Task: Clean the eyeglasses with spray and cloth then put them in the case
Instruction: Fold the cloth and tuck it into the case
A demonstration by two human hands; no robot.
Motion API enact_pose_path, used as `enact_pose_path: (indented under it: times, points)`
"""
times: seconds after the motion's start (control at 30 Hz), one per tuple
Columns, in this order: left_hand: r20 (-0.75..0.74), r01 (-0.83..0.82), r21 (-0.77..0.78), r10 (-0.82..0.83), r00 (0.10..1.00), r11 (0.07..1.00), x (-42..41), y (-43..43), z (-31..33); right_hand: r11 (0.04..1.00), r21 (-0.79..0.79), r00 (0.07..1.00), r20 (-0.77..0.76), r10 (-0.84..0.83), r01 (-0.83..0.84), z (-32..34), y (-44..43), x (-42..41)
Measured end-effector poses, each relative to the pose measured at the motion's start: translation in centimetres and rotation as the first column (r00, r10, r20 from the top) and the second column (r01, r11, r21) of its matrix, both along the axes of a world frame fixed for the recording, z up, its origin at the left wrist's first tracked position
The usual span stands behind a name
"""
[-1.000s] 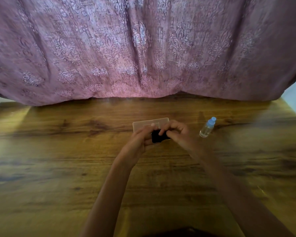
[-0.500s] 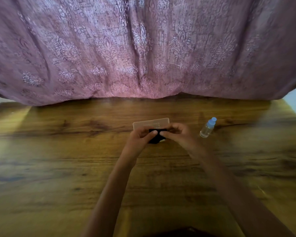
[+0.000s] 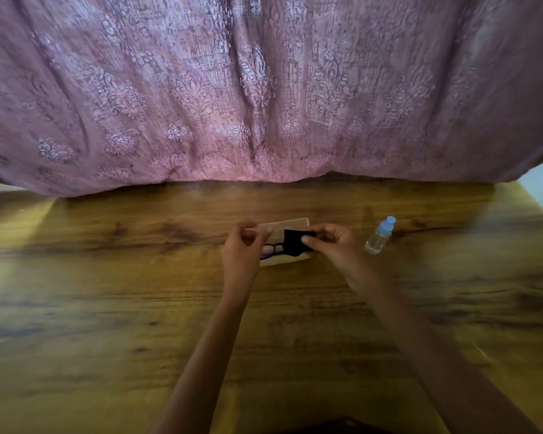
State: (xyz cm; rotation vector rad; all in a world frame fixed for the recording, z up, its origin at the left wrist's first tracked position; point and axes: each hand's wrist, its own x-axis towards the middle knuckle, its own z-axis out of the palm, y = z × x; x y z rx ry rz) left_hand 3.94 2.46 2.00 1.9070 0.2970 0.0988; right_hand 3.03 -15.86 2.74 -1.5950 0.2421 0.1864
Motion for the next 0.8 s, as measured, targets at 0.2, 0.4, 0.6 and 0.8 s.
enact_pose_path:
  times: [0.2,0.4,0.6,0.8]
  points:
    - [-0.044,-0.043,0.158,0.05,0.998,0.986,1.7,2.9,-3.9,0.999,0.034,0.999,-0.02,-0.036,0.037,-0.4,-0.6,0.2]
    - [-0.106,0.081,-0.009,-0.081,0.991,0.997,1.9,3.1,-4.6,1.0,-0.012,1.0,-0.023,-0.012,0.012,-0.6,-0.3,0.1]
    - [-0.104,0.036,-0.106,-0.047,0.993,0.994,1.8,3.2,-5.6,0.999,-0.044,1.0,-0.019,-0.017,0.016,-0.8,0.0,-0.2]
    - [-0.004,0.071,-0.06,-0.072,0.997,0.996,0.8,3.1,-6.3,0.997,-0.082,1.0,0.002,-0.008,0.008,-1.1,1.2,-0.4]
